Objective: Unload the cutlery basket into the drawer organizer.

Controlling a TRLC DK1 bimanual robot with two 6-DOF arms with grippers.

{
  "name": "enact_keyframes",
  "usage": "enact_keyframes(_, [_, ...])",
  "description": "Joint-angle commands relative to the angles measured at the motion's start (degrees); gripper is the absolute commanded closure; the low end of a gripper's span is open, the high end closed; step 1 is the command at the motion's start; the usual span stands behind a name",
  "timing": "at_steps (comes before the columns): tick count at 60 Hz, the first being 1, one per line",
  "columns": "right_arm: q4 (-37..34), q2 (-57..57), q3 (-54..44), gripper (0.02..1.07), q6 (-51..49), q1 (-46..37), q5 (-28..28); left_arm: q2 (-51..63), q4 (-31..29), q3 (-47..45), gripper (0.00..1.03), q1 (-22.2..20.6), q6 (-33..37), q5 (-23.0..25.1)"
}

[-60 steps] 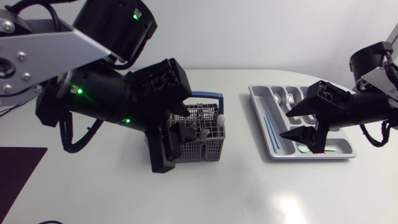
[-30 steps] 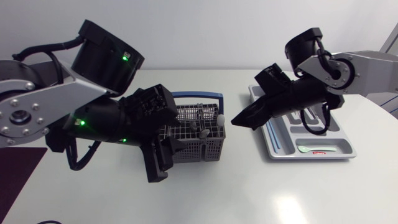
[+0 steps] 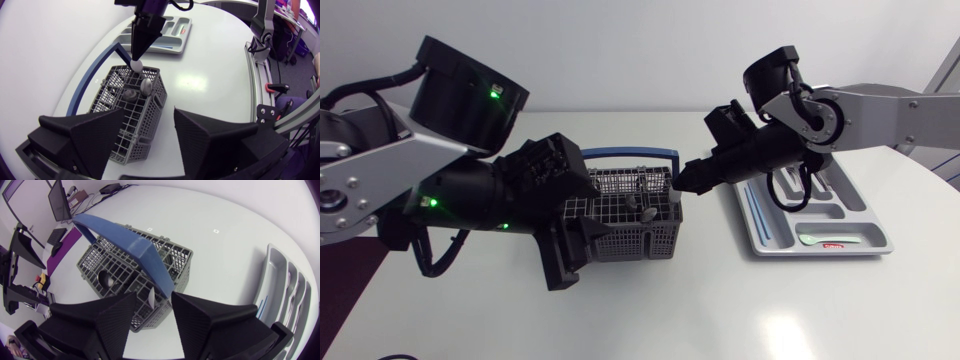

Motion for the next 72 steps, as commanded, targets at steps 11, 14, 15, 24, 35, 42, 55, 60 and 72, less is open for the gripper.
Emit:
enact_keyframes(11, [2.1, 2.8, 0.4, 0.63, 3.9, 3.3, 3.3, -1.7, 1.0, -3.2, 0.17, 0.8, 0.8, 0.1])
enact_keyframes(14, [2.5, 3.1, 0.2, 0.65, 4.2, 3.7, 3.5, -2.1, 1.1, -3.6, 0.17, 0.9, 0.9, 0.1])
enact_keyframes(15, [2.5, 3.2, 0.3, 0.66, 4.3, 3.8, 3.6, -2.2, 1.1, -3.7, 0.17, 1.0, 0.9, 0.1])
enact_keyframes(24, [2.6, 4.1, 0.6, 0.77, 4.3, 4.0, 4.9, -3.5, 1.1, -4.4, 0.17, 1.4, 1.0, 0.6])
enact_keyframes(35, [2.7, 4.2, 0.3, 0.91, 4.3, 4.0, 4.9, -4.1, 1.1, -5.1, 0.17, 1.5, 0.9, 0.9])
enact_keyframes(42, [2.6, 3.1, 0.2, 0.96, 4.2, 4.0, 4.9, -4.4, 1.1, -4.9, 0.17, 1.3, 0.7, 1.0])
enact_keyframes(55, [1.3, -0.3, 0.0, 1.0, 3.9, 3.6, 3.6, -4.6, 1.0, -4.8, 0.17, 0.7, 0.2, 1.0])
enact_keyframes(60, [0.6, -1.7, -0.1, 1.0, 3.8, 3.6, 2.5, -4.6, 0.9, -4.8, 0.17, 0.5, -0.1, 0.9])
enact_keyframes(72, [-3.1, -6.3, 1.1, 1.0, 3.1, 4.0, 1.4, -4.2, 0.9, -4.1, 0.17, 0.1, -0.4, 0.7])
